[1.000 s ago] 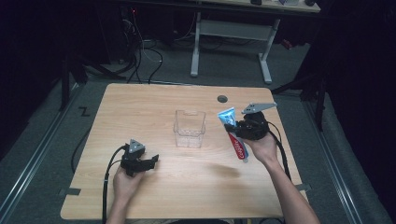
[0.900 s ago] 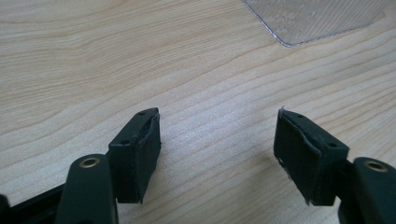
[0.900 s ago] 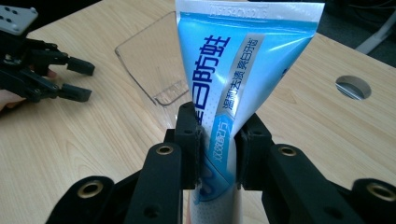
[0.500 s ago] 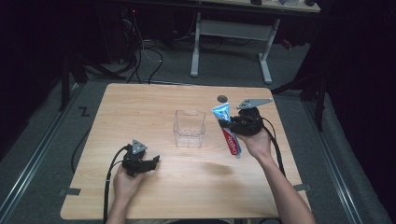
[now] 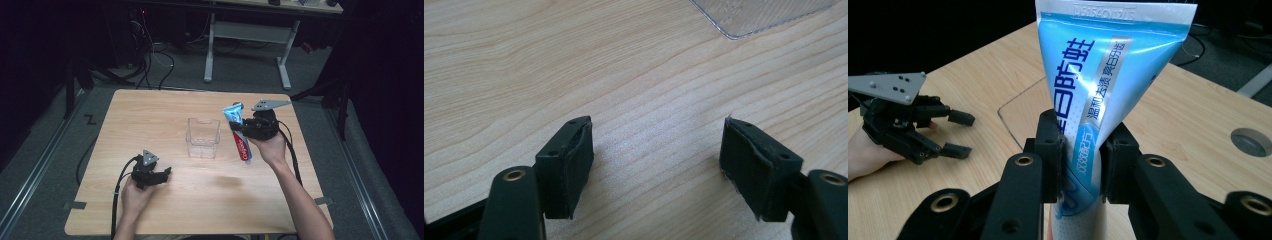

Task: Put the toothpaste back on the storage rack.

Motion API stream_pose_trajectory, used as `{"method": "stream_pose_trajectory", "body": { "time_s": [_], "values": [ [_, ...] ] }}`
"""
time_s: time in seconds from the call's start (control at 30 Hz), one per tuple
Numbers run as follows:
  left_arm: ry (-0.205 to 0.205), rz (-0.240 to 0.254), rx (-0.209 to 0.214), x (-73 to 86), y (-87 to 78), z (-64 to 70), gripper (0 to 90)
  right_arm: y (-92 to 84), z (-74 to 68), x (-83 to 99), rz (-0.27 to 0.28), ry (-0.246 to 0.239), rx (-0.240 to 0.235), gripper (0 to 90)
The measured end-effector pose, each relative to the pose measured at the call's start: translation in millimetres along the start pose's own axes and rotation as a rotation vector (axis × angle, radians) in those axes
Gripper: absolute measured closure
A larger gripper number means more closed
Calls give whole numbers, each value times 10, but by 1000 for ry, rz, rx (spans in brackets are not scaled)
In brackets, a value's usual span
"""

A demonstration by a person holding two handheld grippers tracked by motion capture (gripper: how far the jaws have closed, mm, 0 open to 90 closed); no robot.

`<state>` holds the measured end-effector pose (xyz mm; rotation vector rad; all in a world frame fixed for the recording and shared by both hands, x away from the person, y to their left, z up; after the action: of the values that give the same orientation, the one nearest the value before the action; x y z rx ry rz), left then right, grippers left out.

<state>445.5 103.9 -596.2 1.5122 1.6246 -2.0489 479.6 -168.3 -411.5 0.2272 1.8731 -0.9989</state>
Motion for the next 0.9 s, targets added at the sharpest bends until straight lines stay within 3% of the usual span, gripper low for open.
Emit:
{"method": "stream_pose_trajectory", "body": {
  "time_s": [0.27,0.57,0.9],
  "values": [
    [-1,1,1,0,0,-1,301,30,-47,-145,24,-1,-10,740],
    [0,0,0,0,1,0,301,74,-81,-192,18,-9,-17,740],
    [0,-1,0,0,1,0,301,80,-87,-408,61,0,-15,739]
  ]
}}
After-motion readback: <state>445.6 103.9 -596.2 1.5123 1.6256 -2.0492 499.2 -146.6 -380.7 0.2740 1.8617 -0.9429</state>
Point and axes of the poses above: each handheld gripper's, and its own axes: y roughly forward along the jaws, x roughly out of its underside, z roughly to its right, the point moved 9 cm from there along y, roughly forward along the jaws, and after that the axes turned 7 degrees about y, right-handed, at the moved point
